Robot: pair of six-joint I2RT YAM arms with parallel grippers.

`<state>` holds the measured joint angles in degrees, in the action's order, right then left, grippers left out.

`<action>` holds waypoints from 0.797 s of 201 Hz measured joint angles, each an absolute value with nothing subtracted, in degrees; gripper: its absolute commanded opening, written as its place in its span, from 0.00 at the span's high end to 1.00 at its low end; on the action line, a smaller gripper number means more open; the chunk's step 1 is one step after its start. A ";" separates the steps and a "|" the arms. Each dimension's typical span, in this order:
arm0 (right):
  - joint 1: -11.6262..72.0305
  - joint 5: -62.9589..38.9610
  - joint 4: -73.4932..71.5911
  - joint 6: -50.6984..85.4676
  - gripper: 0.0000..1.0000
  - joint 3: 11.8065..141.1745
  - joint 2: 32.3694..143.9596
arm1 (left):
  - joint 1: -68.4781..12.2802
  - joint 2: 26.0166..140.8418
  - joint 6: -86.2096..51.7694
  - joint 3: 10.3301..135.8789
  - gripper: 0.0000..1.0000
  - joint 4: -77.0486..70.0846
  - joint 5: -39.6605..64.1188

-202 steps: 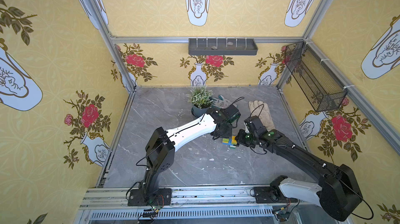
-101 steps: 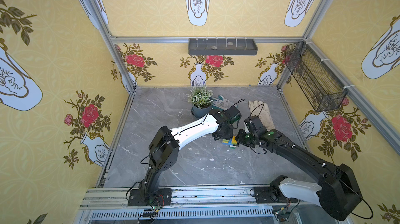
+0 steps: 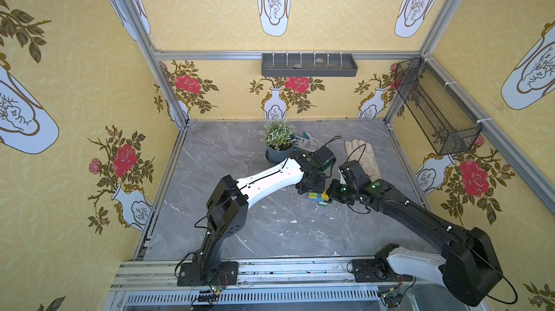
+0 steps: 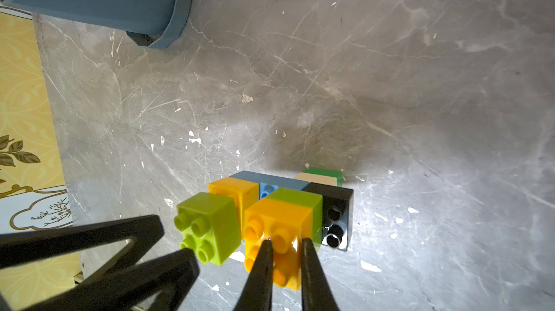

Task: Assemble the number 4 with lego
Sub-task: Assemble the lego brick with the lego brick.

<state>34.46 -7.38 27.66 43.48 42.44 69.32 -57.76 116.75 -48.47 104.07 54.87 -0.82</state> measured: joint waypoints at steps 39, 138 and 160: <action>34.13 -7.84 27.57 43.42 0.89 42.28 69.32 | -57.76 117.62 -48.64 104.07 0.56 54.85 -0.60; 33.87 -8.45 26.94 43.22 0.89 41.95 69.30 | -57.76 119.13 -48.58 104.64 0.65 54.89 -0.43; 33.87 -8.43 26.33 43.20 0.89 41.76 69.30 | -57.76 119.15 -48.49 104.99 0.67 55.13 -0.43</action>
<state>33.87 -8.43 26.33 43.20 41.76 69.30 -57.76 119.15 -48.49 104.99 55.13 -0.43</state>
